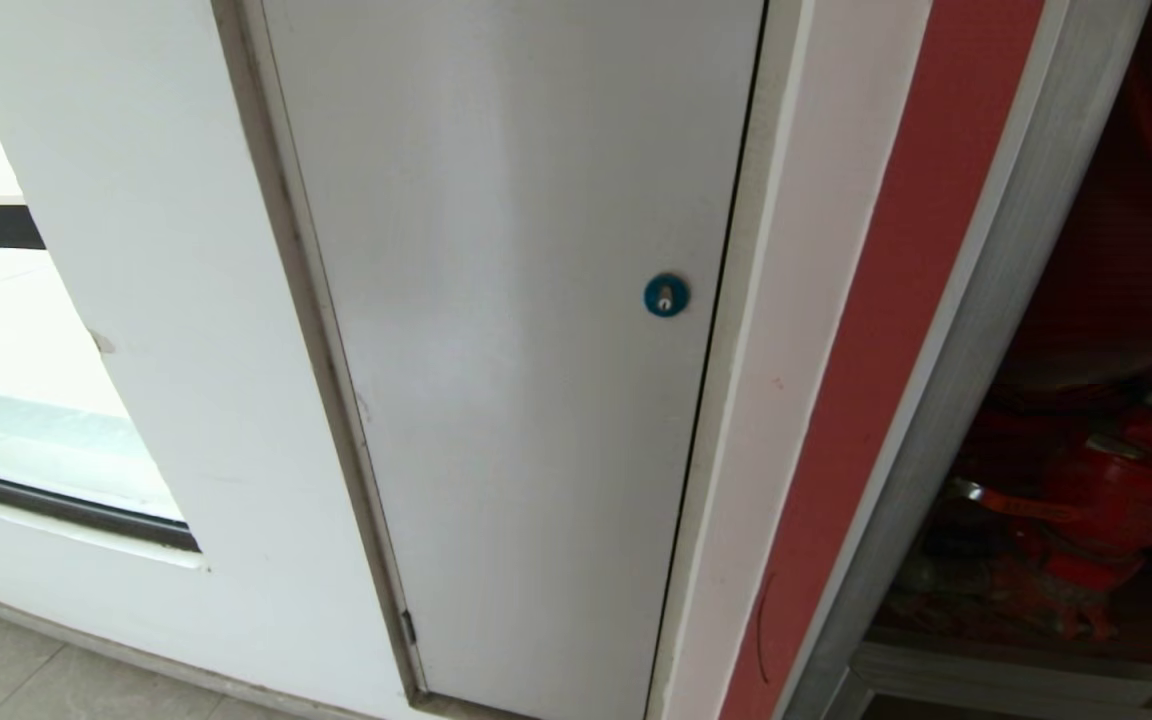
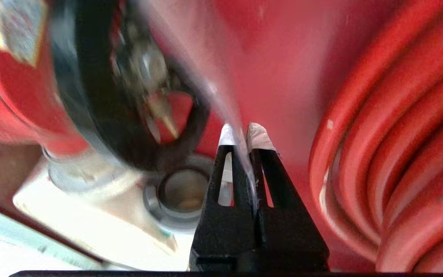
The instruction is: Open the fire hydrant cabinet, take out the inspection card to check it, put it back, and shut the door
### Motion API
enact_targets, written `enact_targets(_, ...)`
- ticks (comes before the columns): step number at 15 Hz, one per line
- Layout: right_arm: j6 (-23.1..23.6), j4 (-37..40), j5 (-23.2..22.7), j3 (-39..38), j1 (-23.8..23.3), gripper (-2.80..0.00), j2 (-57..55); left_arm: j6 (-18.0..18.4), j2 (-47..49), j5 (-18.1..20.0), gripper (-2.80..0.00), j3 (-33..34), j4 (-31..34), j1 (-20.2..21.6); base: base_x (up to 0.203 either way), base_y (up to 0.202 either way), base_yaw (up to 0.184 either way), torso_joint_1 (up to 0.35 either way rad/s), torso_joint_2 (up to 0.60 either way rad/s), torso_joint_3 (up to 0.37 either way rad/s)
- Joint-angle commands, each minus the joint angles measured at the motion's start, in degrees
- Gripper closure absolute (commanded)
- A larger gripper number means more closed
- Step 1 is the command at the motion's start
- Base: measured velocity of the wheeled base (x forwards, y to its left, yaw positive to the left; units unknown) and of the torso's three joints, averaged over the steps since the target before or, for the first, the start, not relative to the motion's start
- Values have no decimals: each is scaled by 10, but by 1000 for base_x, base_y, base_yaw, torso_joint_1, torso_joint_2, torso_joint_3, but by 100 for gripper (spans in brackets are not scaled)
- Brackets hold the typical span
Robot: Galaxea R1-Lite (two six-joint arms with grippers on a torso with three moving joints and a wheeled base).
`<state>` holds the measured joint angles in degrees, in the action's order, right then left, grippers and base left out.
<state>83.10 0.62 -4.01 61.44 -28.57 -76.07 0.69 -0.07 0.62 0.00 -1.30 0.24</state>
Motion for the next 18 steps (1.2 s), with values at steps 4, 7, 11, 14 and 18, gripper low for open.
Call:
enact_targets(4, -53, 14, -17, 0, -19, 0, 0, 0, 1, 0, 0, 4, 0, 0, 0, 0, 0, 0, 0, 0)
enact_targets(7, -76, 11, -69, -2, -29, 0, -19, 0, 1, 0, 0, 4, 0, 0, 0, 0, 0, 0, 0, 0)
enact_targets(11, -77, -3, -162, -3, -68, 0, -48, 0, 1, 0, 0, 4, 0, 0, 0, 0, 0, 0, 0, 0)
enact_targets(14, -92, -36, -218, -5, -93, 0, -67, 0, 1, 0, 0, 4, 0, 0, 0, 0, 0, 0, 0, 0)
enact_targets(18, -94, -33, -222, -9, -124, 0, -49, 0, 0, 0, 0, 4, 0, 0, 0, 0, 0, 0, 0, 0)
